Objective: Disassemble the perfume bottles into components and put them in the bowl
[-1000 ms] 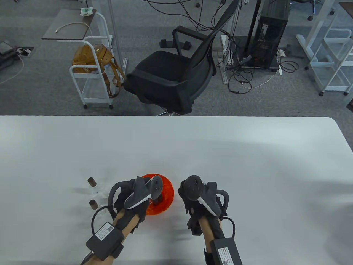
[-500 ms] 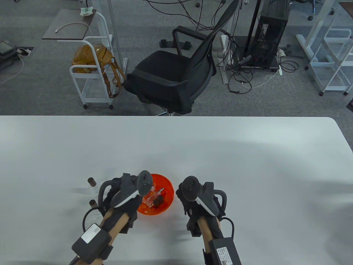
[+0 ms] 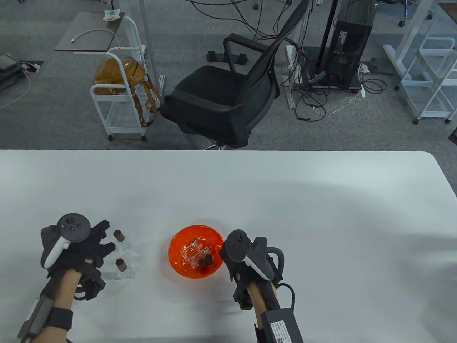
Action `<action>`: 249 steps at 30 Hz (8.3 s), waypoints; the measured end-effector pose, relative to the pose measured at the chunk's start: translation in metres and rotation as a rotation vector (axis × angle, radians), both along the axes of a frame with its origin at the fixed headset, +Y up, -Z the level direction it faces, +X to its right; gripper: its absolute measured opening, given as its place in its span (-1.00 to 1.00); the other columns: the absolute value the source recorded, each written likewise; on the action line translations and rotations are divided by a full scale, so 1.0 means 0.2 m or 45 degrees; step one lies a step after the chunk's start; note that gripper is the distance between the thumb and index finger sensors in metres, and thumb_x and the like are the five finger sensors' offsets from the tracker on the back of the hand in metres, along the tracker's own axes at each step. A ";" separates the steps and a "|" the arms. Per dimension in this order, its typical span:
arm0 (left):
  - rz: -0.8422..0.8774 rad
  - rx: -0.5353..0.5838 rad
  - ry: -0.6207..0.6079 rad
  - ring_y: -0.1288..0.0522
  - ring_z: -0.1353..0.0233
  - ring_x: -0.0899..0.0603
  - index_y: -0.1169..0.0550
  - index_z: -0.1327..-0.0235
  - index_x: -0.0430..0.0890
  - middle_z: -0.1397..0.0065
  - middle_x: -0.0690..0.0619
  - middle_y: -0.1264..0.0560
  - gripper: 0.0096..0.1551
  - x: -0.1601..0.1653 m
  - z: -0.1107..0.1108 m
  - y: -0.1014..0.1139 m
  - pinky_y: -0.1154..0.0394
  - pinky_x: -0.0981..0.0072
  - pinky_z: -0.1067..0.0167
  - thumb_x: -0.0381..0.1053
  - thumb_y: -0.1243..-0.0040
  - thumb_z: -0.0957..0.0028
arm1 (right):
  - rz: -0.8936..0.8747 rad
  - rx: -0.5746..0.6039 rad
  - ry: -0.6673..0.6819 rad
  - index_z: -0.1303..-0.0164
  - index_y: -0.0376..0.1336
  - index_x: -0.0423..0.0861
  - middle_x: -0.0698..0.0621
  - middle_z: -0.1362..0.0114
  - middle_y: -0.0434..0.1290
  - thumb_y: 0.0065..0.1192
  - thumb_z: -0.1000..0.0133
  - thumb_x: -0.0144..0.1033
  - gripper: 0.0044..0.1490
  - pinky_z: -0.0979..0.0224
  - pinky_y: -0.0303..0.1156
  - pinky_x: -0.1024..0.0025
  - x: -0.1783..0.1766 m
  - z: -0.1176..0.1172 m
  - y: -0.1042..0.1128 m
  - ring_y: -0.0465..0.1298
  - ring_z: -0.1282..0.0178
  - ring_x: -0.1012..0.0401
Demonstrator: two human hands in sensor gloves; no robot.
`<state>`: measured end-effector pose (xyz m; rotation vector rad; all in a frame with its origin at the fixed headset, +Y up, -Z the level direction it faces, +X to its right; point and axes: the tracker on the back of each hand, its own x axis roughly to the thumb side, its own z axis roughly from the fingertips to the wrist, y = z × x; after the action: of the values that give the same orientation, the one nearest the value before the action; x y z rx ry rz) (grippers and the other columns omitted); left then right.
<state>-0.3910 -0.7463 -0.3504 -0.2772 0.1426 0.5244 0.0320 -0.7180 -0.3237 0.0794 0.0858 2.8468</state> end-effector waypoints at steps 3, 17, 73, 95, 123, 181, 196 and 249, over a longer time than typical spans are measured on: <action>0.014 -0.039 0.024 -0.51 -0.40 -0.33 -0.44 -0.52 0.11 -0.54 -0.06 -0.55 -0.15 -0.02 -0.03 -0.07 -0.26 -0.31 -0.37 0.13 -0.46 0.13 | -0.009 -0.015 -0.006 -0.11 0.46 0.13 0.09 -0.16 0.69 0.23 0.11 0.11 -0.38 -0.20 0.57 0.00 0.01 0.00 -0.01 0.74 0.15 0.28; 0.067 0.294 -0.097 -0.66 -0.28 -0.30 -0.64 -0.26 0.14 -0.35 -0.02 -0.73 -0.39 0.12 -0.01 0.21 -0.37 -0.29 -0.30 0.13 -0.47 0.13 | -0.045 -0.025 -0.022 -0.11 0.46 0.13 0.09 -0.16 0.69 0.22 0.11 0.11 -0.38 -0.20 0.57 0.00 0.04 -0.01 -0.01 0.74 0.15 0.28; -0.055 0.392 -0.395 -0.73 -0.22 -0.24 -0.52 -0.34 0.01 -0.37 -0.11 -0.65 -0.37 0.81 0.27 0.23 -0.49 -0.22 -0.22 0.01 -0.39 0.05 | 0.208 0.268 0.120 -0.18 0.41 0.16 0.12 -0.24 0.61 0.36 0.16 0.06 -0.35 -0.23 0.56 0.03 -0.27 0.10 0.03 0.70 0.15 0.33; -0.074 0.514 -0.515 -0.73 -0.16 -0.22 -0.63 -0.28 -0.04 -0.33 -0.13 -0.64 -0.39 0.91 0.31 0.24 -0.50 -0.21 -0.20 0.02 -0.43 0.10 | -0.301 0.239 0.215 -0.14 0.38 0.17 0.14 -0.23 0.57 0.44 0.14 -0.13 -0.42 -0.26 0.56 0.04 -0.29 0.17 0.14 0.70 0.09 0.36; -0.080 0.538 -0.534 -0.75 -0.15 -0.21 -0.61 -0.28 -0.08 -0.34 -0.17 -0.64 -0.39 0.90 0.32 0.23 -0.51 -0.20 -0.19 0.01 -0.41 0.09 | -0.198 0.313 0.246 -0.16 0.35 0.17 0.15 -0.22 0.56 0.40 0.14 -0.06 -0.39 -0.27 0.55 0.06 -0.32 0.19 0.14 0.69 0.11 0.36; -0.018 0.503 -0.559 -0.74 -0.16 -0.23 -0.61 -0.27 -0.08 -0.33 -0.15 -0.66 -0.39 0.88 0.30 0.21 -0.49 -0.22 -0.20 0.02 -0.41 0.09 | -0.132 0.379 0.264 -0.04 0.45 0.21 0.18 -0.03 0.66 0.31 0.13 0.05 -0.48 -0.24 0.59 0.08 -0.33 0.20 0.13 0.72 0.24 0.37; -0.017 0.516 -0.553 -0.74 -0.15 -0.23 -0.60 -0.28 -0.09 -0.33 -0.15 -0.65 -0.39 0.88 0.31 0.21 -0.50 -0.21 -0.20 0.02 -0.39 0.08 | -0.136 0.366 0.276 -0.14 0.37 0.20 0.16 -0.23 0.55 0.41 0.14 -0.08 -0.41 -0.28 0.55 0.06 -0.33 0.20 0.13 0.68 0.12 0.38; -0.014 0.533 -0.552 -0.74 -0.15 -0.23 -0.60 -0.28 -0.08 -0.33 -0.15 -0.65 -0.39 0.88 0.32 0.23 -0.50 -0.21 -0.20 0.04 -0.38 0.07 | -0.181 0.355 0.289 -0.12 0.38 0.21 0.17 -0.19 0.56 0.43 0.16 -0.08 -0.42 -0.29 0.55 0.07 -0.31 0.20 0.14 0.68 0.10 0.37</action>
<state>-0.2142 -0.6997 -0.2866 0.0236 -0.3841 0.4599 -0.0299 -0.6890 -0.2843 0.4479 -0.2596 2.6778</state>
